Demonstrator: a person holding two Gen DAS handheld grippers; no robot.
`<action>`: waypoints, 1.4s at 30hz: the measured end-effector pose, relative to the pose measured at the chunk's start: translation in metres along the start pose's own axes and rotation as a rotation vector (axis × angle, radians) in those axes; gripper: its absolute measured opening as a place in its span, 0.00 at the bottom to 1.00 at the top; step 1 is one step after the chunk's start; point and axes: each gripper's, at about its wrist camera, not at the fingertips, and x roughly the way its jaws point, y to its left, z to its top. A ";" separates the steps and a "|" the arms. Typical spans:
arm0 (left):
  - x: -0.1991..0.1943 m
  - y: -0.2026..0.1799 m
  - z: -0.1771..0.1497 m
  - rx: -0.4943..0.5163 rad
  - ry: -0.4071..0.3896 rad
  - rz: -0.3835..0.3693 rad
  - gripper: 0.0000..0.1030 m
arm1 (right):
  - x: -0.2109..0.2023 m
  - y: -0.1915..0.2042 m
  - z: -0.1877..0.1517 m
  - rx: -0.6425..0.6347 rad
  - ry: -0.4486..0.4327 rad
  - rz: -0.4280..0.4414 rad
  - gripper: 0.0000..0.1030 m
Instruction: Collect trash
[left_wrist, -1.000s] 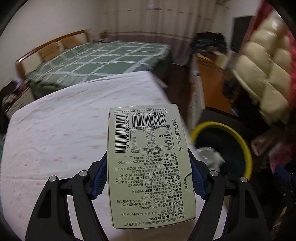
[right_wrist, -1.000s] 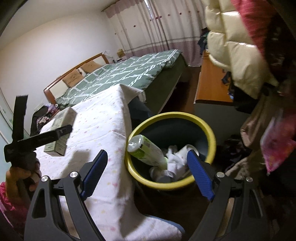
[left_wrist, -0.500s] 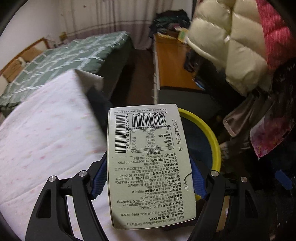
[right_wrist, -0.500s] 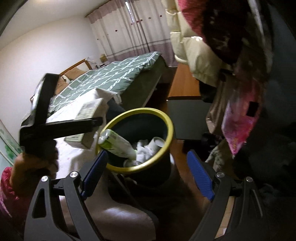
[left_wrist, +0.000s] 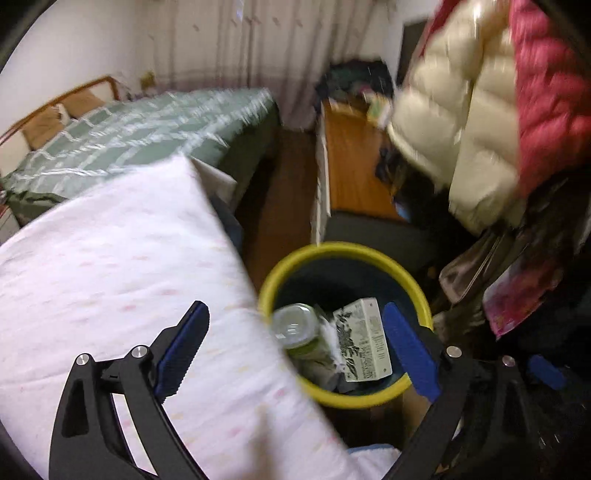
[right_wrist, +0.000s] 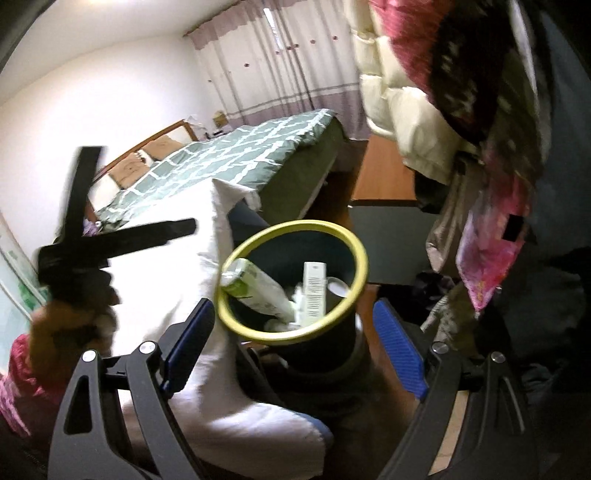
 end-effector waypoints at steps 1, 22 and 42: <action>-0.028 0.015 -0.007 -0.021 -0.052 0.015 0.95 | -0.001 0.007 0.000 -0.011 -0.003 0.007 0.81; -0.295 0.145 -0.168 -0.166 -0.355 0.356 0.95 | -0.064 0.124 -0.007 -0.232 -0.177 0.001 0.84; -0.334 0.148 -0.187 -0.204 -0.408 0.412 0.95 | -0.081 0.133 -0.014 -0.246 -0.194 0.018 0.87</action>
